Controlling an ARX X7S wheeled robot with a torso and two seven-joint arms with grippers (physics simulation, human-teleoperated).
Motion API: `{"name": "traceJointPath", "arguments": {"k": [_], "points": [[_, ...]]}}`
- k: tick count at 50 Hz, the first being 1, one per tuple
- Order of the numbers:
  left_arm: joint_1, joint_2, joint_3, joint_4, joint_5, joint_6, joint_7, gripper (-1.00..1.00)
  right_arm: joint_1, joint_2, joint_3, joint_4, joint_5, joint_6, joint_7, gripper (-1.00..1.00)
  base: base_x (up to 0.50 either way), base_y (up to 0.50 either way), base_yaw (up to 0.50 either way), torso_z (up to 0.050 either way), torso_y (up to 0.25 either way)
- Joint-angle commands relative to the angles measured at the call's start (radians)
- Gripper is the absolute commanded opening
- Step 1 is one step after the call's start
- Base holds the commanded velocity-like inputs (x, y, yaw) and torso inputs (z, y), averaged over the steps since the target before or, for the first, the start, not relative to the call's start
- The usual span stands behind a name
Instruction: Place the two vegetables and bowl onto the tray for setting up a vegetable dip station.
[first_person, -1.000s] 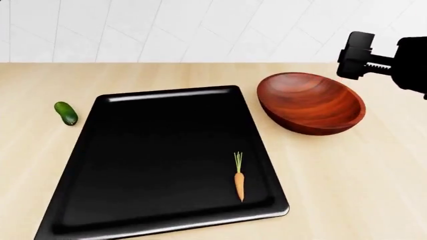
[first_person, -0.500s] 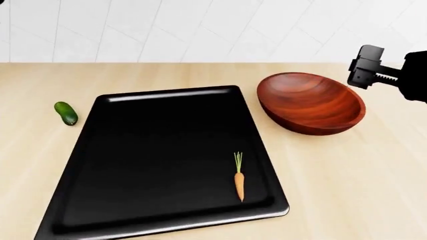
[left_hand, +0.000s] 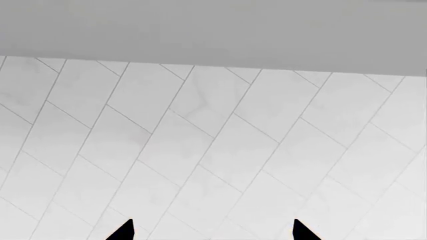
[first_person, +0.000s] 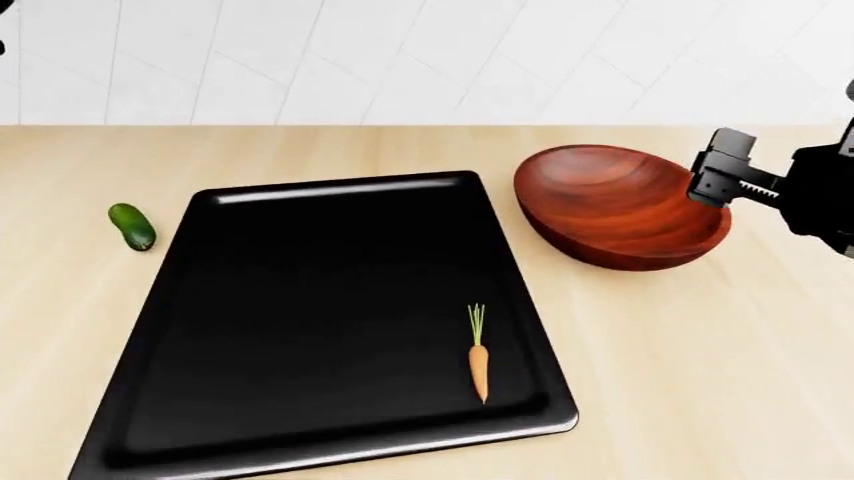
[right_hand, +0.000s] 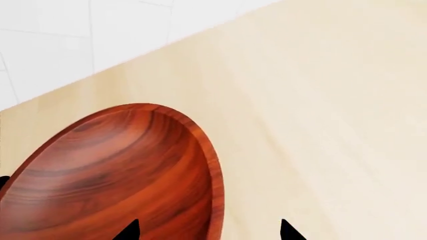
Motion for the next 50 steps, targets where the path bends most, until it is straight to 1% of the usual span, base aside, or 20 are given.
{"name": "traceJointPath", "arguments": {"k": [1,7,17,25,44,45,50], "points": [[0.000,0.000,0.003,0.001,-0.001,0.001,0.001,1.00,-0.030,-0.028,-0.004,0.033,-0.022,-0.031,-0.041,1.00,0.00,0.00,0.00,0.000,0.000],[0.000,-0.002,0.004,0.001,0.000,0.003,0.003,1.00,-0.032,-0.050,-0.010,0.056,-0.039,-0.039,-0.064,1.00,0.00,0.00,0.00,0.000,0.000],[0.001,-0.002,0.005,0.006,-0.004,0.005,-0.001,1.00,-0.118,-0.024,0.001,0.030,-0.039,-0.095,-0.082,1.00,0.00,0.00,0.00,0.000,0.000],[-0.001,-0.003,0.007,0.009,-0.008,0.004,-0.004,1.00,-0.163,-0.035,-0.001,0.034,-0.055,-0.125,-0.112,1.00,0.00,0.00,0.00,0.000,0.000],[-0.004,-0.003,0.010,0.006,-0.010,0.007,-0.004,1.00,-0.168,-0.076,-0.015,0.060,-0.085,-0.136,-0.150,1.00,0.00,0.00,0.00,0.000,0.000],[-0.004,-0.004,0.010,0.006,-0.010,0.008,-0.004,1.00,-0.170,-0.076,-0.014,0.057,-0.086,-0.137,-0.152,-1.00,0.00,0.00,0.00,0.000,0.000],[-0.005,-0.005,0.011,0.006,-0.012,0.008,-0.005,1.00,-0.169,-0.075,-0.010,0.051,-0.085,-0.142,-0.149,-1.00,0.00,0.00,0.00,0.000,0.000]]}}
